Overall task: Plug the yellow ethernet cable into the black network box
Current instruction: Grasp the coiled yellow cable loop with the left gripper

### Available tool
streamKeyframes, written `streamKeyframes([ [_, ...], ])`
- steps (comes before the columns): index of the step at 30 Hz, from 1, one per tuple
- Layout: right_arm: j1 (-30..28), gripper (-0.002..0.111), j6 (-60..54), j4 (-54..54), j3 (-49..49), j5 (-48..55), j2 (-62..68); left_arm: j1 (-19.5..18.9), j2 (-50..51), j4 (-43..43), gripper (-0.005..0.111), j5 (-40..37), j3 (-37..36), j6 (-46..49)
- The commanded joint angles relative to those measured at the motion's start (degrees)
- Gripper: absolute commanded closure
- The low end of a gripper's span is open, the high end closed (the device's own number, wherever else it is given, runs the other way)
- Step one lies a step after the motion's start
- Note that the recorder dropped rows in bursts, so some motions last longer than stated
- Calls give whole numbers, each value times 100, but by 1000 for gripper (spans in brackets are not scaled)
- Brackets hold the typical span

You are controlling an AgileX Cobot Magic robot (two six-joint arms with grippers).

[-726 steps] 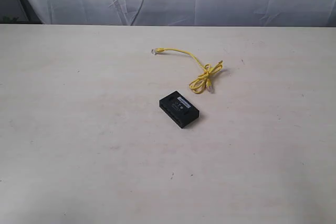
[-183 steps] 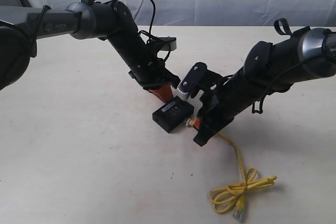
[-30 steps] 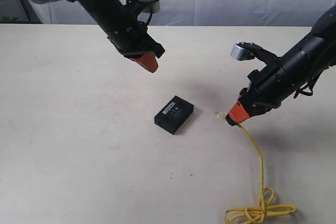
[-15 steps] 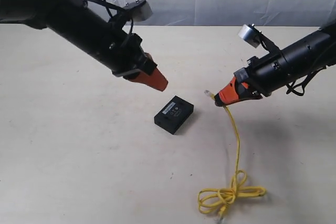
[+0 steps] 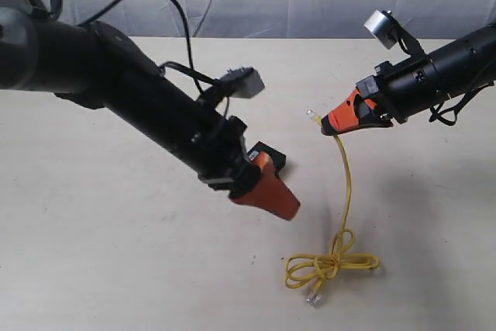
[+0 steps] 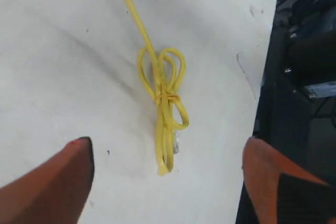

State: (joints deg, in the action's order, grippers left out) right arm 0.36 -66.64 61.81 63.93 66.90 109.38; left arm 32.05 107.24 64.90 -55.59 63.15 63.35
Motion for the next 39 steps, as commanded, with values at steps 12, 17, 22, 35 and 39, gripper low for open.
streamKeyframes([
  [12, -36, 109, -83, 186, 36, 24, -61, 1212, 795, -480, 32, 1049, 67, -894],
  [17, -36, 109, -83, 186, 36, -31, -61, 1381, 842, -329, 40, 1281, 67, -877],
  [22, -36, 109, -83, 186, 36, -81, -61, 1376, 842, -365, 79, 1348, 67, -903],
  [35, -36, 109, -83, 172, 36, -144, -61, 1376, 666, -1239, 107, 1499, 133, -1538],
  [39, -36, 109, 80, 157, 36, -260, -61, 1376, 383, -2208, 107, 1565, 197, -2254],
])
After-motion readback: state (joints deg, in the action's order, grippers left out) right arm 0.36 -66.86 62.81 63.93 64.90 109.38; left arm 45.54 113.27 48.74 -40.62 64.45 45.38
